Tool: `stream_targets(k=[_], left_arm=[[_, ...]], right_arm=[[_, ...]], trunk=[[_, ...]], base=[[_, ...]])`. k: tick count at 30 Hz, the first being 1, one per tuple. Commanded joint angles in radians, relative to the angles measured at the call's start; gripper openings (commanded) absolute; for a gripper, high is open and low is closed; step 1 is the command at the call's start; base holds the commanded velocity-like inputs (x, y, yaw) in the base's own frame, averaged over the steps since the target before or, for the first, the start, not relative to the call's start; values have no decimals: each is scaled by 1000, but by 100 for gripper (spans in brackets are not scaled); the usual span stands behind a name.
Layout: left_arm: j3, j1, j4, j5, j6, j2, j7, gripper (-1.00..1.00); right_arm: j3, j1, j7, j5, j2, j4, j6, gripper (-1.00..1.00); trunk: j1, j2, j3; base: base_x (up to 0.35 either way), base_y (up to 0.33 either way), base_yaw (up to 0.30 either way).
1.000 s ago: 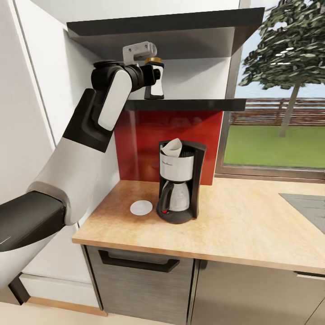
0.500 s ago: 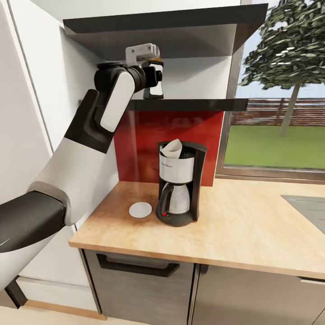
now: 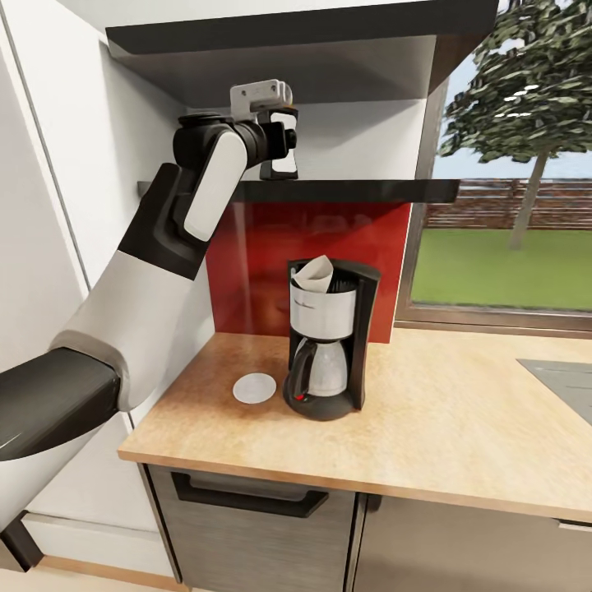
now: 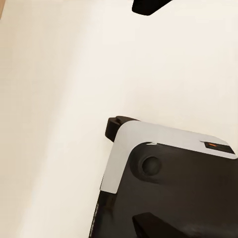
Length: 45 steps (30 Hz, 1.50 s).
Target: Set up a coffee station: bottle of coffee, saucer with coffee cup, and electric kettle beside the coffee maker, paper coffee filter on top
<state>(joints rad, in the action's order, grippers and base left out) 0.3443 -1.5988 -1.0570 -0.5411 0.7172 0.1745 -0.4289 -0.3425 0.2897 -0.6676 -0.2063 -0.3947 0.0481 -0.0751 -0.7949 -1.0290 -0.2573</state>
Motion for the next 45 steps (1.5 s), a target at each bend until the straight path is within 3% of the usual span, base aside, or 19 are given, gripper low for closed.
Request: stream_targets(k=[1,22,27,45], left_arm=[[2,-1,-1,-10,1,0,-10,100],[14,-1,-50,-5,3,0,-28,100],[42,-1,-74,-5,6,0,-126,100],[45,-1,-74,-6,7,0,-154,100]], right_arm=[[-9,2,-4,-8,0,4,-8,100],[-8,2,-4,-8,0,4,-8,100],[-9,2,-4,-8,0,4,-8,100],[-9,2,-4,-8,0,4,-8,100]], trunk=[[0,-1,-1],[0,-1,-1],[0,-1,-1],[0,-1,-1]], base=[[4,0,0],[49,0,0],[10,0,0],[0,0,0]])
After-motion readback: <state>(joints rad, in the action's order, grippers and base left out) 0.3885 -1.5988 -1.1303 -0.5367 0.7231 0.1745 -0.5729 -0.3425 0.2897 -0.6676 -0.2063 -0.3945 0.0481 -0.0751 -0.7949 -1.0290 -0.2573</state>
